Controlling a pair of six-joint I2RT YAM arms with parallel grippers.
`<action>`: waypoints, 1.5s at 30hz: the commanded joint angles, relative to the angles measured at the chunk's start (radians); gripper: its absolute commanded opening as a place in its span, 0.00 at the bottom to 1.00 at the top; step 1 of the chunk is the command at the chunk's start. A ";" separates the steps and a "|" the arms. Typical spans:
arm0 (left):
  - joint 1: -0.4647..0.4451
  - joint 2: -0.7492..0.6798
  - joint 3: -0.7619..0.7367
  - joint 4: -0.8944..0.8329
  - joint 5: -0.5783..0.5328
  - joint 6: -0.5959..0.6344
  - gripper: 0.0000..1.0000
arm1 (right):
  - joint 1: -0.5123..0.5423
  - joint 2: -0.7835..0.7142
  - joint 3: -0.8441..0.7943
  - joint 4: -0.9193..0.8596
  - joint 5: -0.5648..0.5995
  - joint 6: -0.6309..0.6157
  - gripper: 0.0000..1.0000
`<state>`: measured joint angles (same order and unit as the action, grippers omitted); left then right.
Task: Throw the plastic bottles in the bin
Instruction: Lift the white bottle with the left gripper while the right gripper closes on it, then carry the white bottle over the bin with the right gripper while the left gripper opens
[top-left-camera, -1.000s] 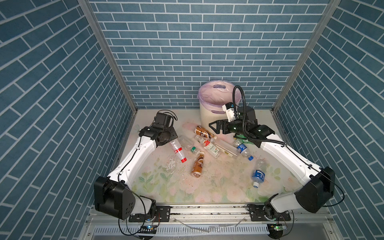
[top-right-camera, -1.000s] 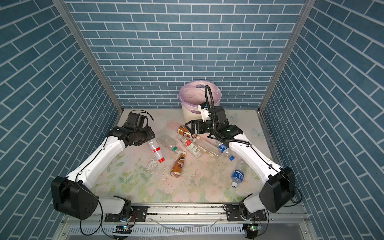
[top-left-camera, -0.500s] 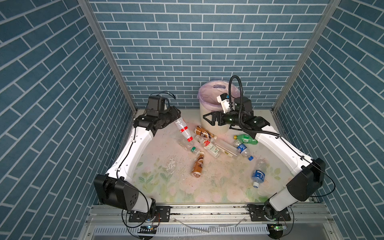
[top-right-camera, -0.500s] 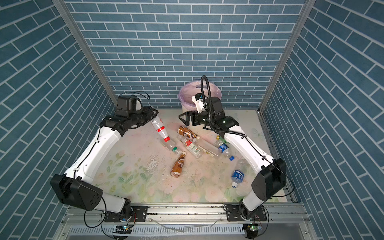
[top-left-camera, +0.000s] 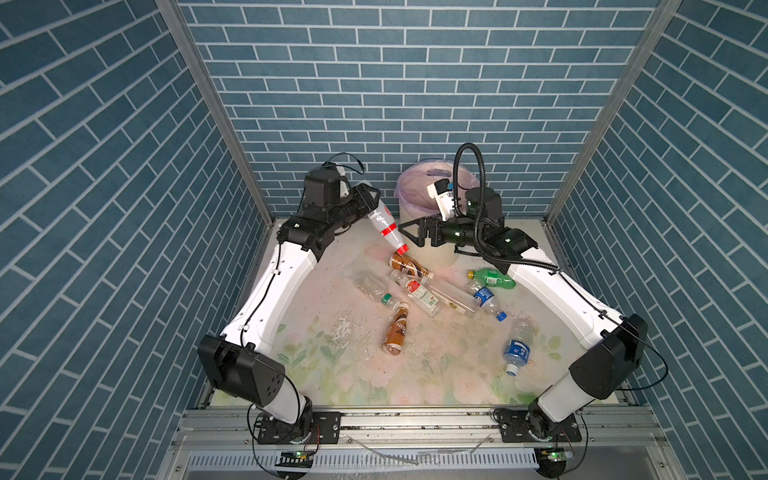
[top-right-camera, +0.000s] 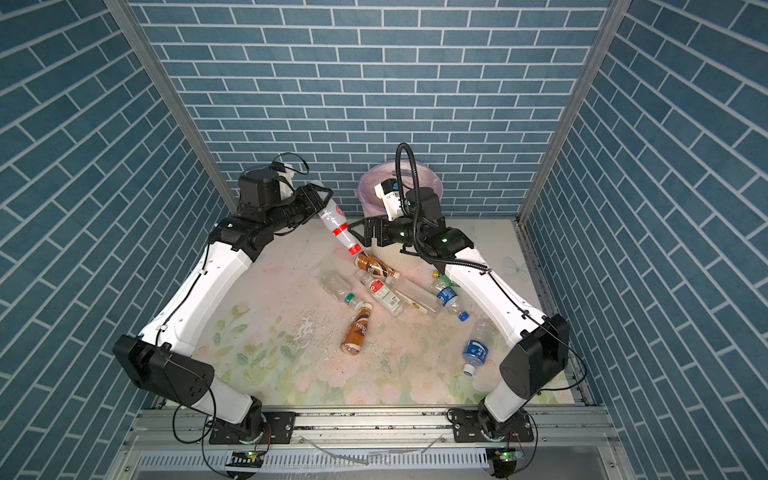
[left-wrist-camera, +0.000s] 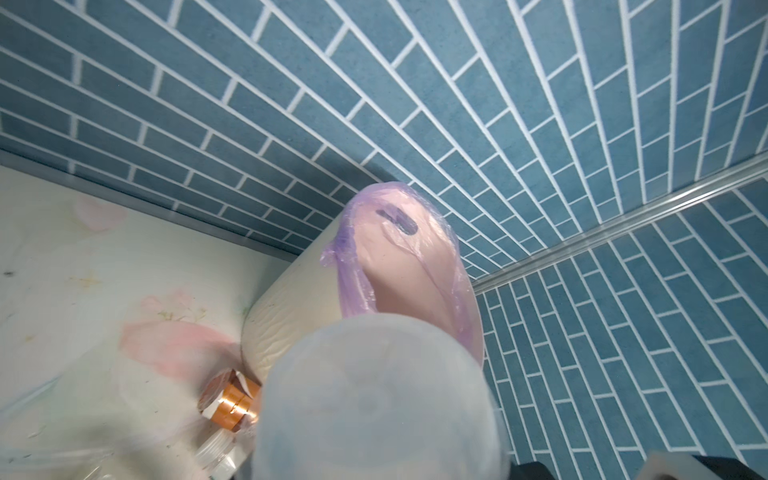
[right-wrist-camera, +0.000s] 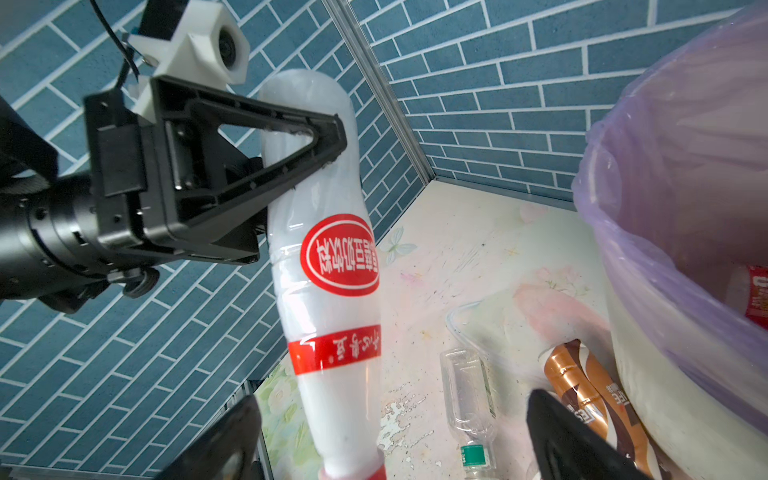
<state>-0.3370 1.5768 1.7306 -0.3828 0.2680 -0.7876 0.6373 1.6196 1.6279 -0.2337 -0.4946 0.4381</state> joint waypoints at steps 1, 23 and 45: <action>-0.025 0.023 0.043 0.030 0.022 -0.012 0.59 | 0.005 0.022 0.047 0.055 -0.024 0.040 0.99; -0.063 0.050 0.049 0.092 0.035 -0.070 0.59 | 0.015 0.126 0.135 0.093 -0.054 0.083 0.79; -0.063 0.136 0.131 0.103 0.071 -0.104 0.72 | 0.014 0.112 0.147 0.023 -0.018 0.034 0.37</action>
<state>-0.3946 1.6955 1.8301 -0.3161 0.3206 -0.8852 0.6498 1.7527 1.7294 -0.1722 -0.5323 0.5072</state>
